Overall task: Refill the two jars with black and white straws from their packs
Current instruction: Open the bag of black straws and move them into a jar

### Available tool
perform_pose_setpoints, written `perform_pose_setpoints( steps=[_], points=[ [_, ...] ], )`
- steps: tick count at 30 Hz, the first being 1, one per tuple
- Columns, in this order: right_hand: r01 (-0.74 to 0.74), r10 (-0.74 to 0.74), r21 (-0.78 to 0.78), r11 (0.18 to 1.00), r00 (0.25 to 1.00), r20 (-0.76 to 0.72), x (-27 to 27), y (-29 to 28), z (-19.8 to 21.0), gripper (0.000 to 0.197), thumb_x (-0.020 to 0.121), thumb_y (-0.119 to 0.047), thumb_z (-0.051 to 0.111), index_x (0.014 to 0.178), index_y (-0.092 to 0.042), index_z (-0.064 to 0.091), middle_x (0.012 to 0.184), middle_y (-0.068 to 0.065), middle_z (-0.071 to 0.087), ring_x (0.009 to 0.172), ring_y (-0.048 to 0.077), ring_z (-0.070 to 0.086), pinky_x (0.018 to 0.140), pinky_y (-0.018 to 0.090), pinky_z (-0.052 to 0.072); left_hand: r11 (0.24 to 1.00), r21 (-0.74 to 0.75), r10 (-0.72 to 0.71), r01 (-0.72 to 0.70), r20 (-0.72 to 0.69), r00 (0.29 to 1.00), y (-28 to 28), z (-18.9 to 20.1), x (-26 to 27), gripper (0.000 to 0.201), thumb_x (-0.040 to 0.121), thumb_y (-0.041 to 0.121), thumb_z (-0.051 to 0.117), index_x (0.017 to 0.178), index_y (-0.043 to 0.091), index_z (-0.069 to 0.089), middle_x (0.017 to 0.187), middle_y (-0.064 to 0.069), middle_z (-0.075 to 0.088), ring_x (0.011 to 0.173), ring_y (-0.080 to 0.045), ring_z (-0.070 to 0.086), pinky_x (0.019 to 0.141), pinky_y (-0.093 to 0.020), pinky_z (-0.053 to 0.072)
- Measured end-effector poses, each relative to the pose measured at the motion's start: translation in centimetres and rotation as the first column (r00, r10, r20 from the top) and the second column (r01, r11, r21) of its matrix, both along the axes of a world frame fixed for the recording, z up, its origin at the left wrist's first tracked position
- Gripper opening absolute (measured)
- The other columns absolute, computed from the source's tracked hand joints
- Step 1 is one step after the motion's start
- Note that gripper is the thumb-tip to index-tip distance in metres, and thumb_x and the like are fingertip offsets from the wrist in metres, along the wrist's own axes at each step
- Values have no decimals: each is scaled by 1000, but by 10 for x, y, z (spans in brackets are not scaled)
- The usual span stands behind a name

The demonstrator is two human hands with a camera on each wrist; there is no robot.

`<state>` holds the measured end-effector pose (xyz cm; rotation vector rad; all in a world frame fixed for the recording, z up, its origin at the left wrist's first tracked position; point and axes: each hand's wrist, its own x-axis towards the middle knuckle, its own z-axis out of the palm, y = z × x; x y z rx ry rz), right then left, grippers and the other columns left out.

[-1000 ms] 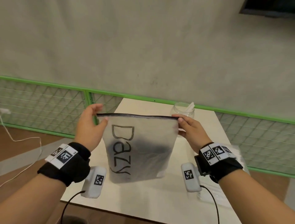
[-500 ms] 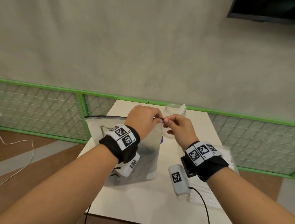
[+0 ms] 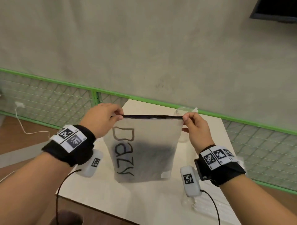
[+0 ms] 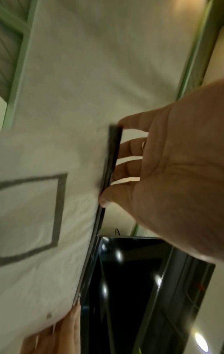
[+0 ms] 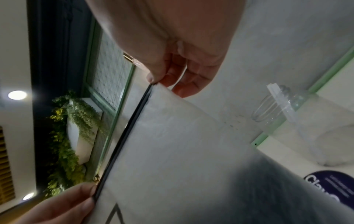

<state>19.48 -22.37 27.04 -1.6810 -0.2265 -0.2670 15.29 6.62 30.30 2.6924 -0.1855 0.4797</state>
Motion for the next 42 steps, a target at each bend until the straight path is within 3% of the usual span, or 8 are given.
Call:
perform_pose_setpoints(
  steps=[18, 23, 28, 31, 33, 37, 39, 42],
  points=[
    [-41, 42, -89, 995, 999, 4, 2, -13, 3, 18, 97, -11, 52, 83, -21, 59, 78, -2, 63, 68, 2, 60, 58, 17, 47, 992, -66, 101, -107, -90, 991, 53, 5, -30, 5, 89, 24, 60, 88, 28, 61, 89, 4, 63, 88, -17, 58, 78, -37, 47],
    [-22, 32, -157, 987, 998, 59, -2, -14, 4, 22, 95, -8, 54, 81, -24, 60, 72, -16, 61, 64, 0, 53, 55, 13, 42, 995, 56, 76, -81, 83, 994, 17, 6, -33, 32, 83, 34, 64, 113, 35, 55, 118, 6, 55, 115, -20, 46, 98, -47, 37],
    [28, 4, -287, 957, 994, 111, -6, -15, 9, 23, 94, -9, 54, 81, -28, 57, 80, -11, 58, 70, -2, 51, 63, 14, 40, 941, 338, -41, 36, 7, 999, -35, -6, -22, 31, 84, 45, 57, 115, 39, 53, 107, 17, 58, 107, -14, 49, 92, -37, 33],
    [241, 0, -500, 832, 900, 435, -16, -13, 10, 13, 94, -13, 56, 93, -26, 55, 100, -6, 61, 94, 15, 54, 80, 17, 38, 949, 298, -126, 107, 46, 991, -36, -11, -13, 17, 90, 38, 48, 98, 33, 62, 92, 12, 60, 90, -15, 58, 80, -34, 39],
    [342, 217, -699, 629, 785, 580, -25, -6, 5, 25, 89, -27, 63, 112, -25, 53, 119, -5, 62, 115, 21, 47, 95, 31, 34, 944, 259, -230, 206, 65, 971, -37, -16, -15, 25, 88, 36, 42, 92, 29, 66, 82, 9, 59, 73, -18, 60, 66, -33, 46],
    [393, 423, -899, 193, 794, 438, -26, 1, -15, 72, 61, -35, 84, 123, -28, 48, 111, -8, 66, 127, 24, 41, 105, 50, 20, 945, 222, -266, 239, 102, 959, -38, -28, -21, 17, 84, 20, 59, 94, 27, 70, 80, 7, 57, 64, -19, 58, 56, -30, 45],
    [446, 384, -883, 144, 798, 465, -19, -3, -24, 65, 56, -16, 86, 112, -26, 54, 96, -5, 66, 114, 26, 48, 104, 53, 21, 953, 192, -262, 236, 128, 956, -35, -33, -24, 22, 81, 18, 55, 93, 26, 72, 80, 5, 56, 66, -20, 57, 56, -31, 45],
    [529, 414, -821, 215, 712, 567, -11, -9, -33, 38, 61, 1, 76, 85, -18, 53, 80, 0, 58, 90, 27, 50, 88, 47, 38, 958, 166, -265, 236, 189, 945, -32, -43, -28, 27, 79, 24, 46, 88, 26, 72, 88, 5, 57, 76, -22, 54, 64, -35, 47]
  ],
)
